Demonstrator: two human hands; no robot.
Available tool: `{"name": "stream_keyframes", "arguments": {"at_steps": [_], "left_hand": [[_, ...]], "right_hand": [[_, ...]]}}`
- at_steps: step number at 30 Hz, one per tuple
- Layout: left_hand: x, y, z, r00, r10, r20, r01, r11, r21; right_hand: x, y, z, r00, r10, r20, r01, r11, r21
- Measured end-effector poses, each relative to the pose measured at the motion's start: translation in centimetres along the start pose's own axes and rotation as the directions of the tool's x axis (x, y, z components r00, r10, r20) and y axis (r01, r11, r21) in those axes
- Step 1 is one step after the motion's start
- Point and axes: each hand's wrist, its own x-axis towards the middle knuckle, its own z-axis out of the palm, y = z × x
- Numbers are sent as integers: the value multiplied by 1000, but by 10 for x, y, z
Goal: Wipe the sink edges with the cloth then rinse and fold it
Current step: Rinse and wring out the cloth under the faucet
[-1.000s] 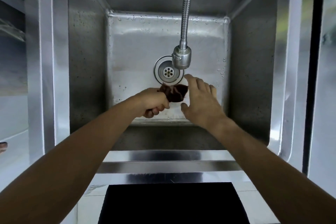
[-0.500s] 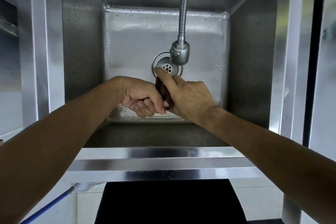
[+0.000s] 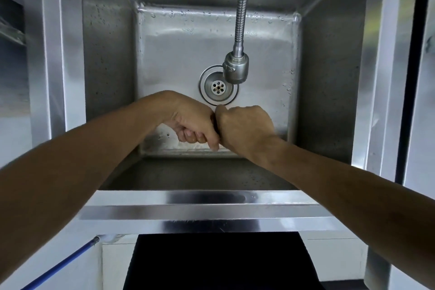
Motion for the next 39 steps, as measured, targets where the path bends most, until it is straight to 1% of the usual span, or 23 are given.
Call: {"name": "stream_keyframes", "arguments": {"at_steps": [2, 3, 5, 7, 9, 11, 13, 15, 17, 20, 22, 24, 25, 28, 30, 32, 33, 34, 35, 36, 37, 38, 39], "left_hand": [[7, 8, 2, 981, -68, -180, 112, 963, 247], [10, 11, 4, 955, -37, -295, 148, 921, 362], [14, 15, 9, 862, 114, -495, 197, 823, 533], [13, 15, 14, 750, 201, -631, 245, 801, 546], [11, 13, 16, 657, 308, -689, 290, 740, 607], [11, 8, 15, 599, 452, -661, 336, 608, 719], [11, 3, 12, 579, 536, -615, 347, 520, 780], [13, -3, 11, 571, 589, -572, 330, 474, 817], [16, -6, 10, 568, 622, -538, 291, 460, 839], [17, -9, 8, 542, 695, -471, 204, 436, 877], [17, -10, 4, 500, 734, -460, 188, 426, 885], [16, -10, 2, 453, 757, -470, 177, 440, 880], [13, -9, 2, 476, 742, -472, 182, 442, 879], [6, -8, 8, 604, 663, -441, 151, 449, 881], [0, -8, 14, 611, 658, -441, 71, 510, 857], [-4, -10, 18, 602, 649, -466, -21, 596, 802], [-5, -9, 19, 614, 613, -496, -95, 682, 725], [-4, -9, 21, 629, 559, -540, -194, 786, 587], [1, -9, 22, 646, 487, -588, -305, 871, 386], [6, -11, 23, 678, 391, -622, -397, 907, 138], [11, -13, 26, 730, 282, -622, -450, 884, -128], [13, -15, 29, 794, 192, -577, -458, 812, -361], [15, -17, 33, 848, 151, -507, -446, 720, -531]], "right_hand": [[6, 3, -5, 998, -6, 62, 6, 1000, -3], [9, 3, -7, 997, 3, 78, -1, 1000, -15], [16, 5, -9, 987, 72, 141, -74, 997, 9], [22, 9, -8, 947, 171, 272, -227, 955, 191], [27, 13, -6, 904, 193, 380, -355, 836, 419], [28, 13, -2, 889, 159, 429, -415, 675, 610], [26, 11, 4, 873, 120, 473, -467, 489, 737], [24, 11, 10, 835, 58, 548, -533, 337, 776], [24, 16, 13, 766, -61, 639, -609, 247, 754], [30, 31, 13, 628, -274, 729, -698, 215, 683], [34, 41, 13, 589, -346, 730, -710, 209, 672], [36, 47, 14, 581, -376, 722, -696, 231, 680], [36, 50, 14, 582, -389, 715, -687, 235, 687], [28, 59, 16, 620, -367, 694, -671, 210, 711], [20, 67, 18, 666, -314, 676, -644, 216, 734], [11, 74, 18, 723, -258, 641, -580, 277, 766], [5, 75, 18, 764, -226, 604, -540, 289, 791], [-1, 76, 19, 811, -183, 556, -503, 267, 822], [-8, 76, 18, 855, -125, 504, -469, 232, 853], [-16, 76, 16, 894, -52, 444, -425, 210, 880], [-25, 75, 14, 926, 31, 376, -371, 248, 895], [-33, 73, 13, 949, 117, 293, -315, 367, 875], [-40, 71, 12, 964, 183, 192, -262, 544, 797]]}}
